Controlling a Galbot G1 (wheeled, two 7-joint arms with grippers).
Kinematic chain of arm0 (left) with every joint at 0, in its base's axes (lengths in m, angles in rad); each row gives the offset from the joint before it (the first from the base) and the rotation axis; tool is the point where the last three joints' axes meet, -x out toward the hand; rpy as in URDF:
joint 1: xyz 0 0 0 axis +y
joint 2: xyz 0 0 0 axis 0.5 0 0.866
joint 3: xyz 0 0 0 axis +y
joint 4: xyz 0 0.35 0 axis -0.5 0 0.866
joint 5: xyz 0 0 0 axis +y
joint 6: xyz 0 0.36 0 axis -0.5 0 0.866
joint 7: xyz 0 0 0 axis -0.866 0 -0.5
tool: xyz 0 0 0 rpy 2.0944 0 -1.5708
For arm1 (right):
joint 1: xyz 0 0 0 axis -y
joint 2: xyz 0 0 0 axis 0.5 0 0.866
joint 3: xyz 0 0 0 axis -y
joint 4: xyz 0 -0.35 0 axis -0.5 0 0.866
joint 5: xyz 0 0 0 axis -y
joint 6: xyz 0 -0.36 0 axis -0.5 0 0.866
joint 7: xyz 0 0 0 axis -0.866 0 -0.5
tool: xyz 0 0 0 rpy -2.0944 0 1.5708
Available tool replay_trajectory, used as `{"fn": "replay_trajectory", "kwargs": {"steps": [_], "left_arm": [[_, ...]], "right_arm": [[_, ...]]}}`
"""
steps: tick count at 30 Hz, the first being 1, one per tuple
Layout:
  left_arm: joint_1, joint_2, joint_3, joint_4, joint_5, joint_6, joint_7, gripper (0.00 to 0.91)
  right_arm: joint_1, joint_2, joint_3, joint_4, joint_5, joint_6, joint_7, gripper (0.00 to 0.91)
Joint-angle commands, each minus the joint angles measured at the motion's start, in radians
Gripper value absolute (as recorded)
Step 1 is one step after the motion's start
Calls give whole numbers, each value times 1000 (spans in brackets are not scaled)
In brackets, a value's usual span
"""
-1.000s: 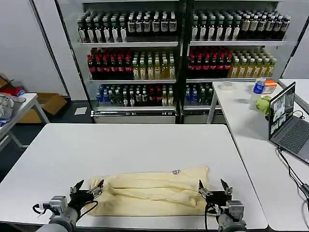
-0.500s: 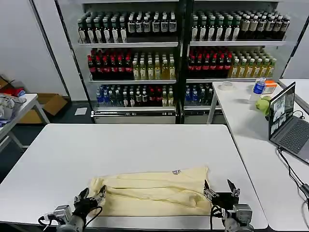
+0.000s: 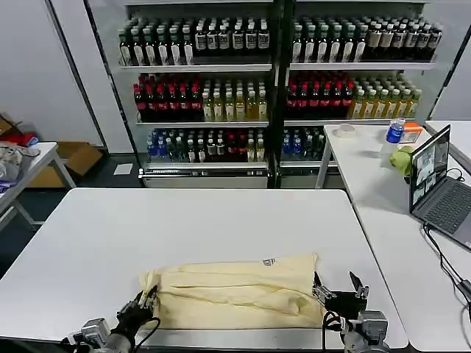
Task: Fold and organize the clothes.
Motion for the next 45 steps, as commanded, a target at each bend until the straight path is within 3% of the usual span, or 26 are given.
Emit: {"fn": "replay_trajectory", "kwargs": {"steps": [1,10,17,25,30,38,45], "left_arm": [[1,14,-65,-17,-81,2,10,10],[-22,125,-278,9,-226,39,22,10],[-75,235,-459,129,-321,56,50,10],[-127,297,-532,220,-368,73,71,10],[-101,253,-511,108,-418,109,75,10],[-54,100,-335,-200,-457,138,54,10],[-40,30,-213,-303,-540,145,10,10]], "right_arm": [[-3,-1,3,3,-1,2,1,907],[10,-13,5,1,11,5,-1,907],[24,-34,13,0,27,4,-1,907],[34,-65,17,-4,44,3,-3,907],[39,-67,10,-8,45,2,-3,907],[31,-80,1,-6,41,-1,-1,907],[30,-97,8,-2,44,-1,-3,907]]}}
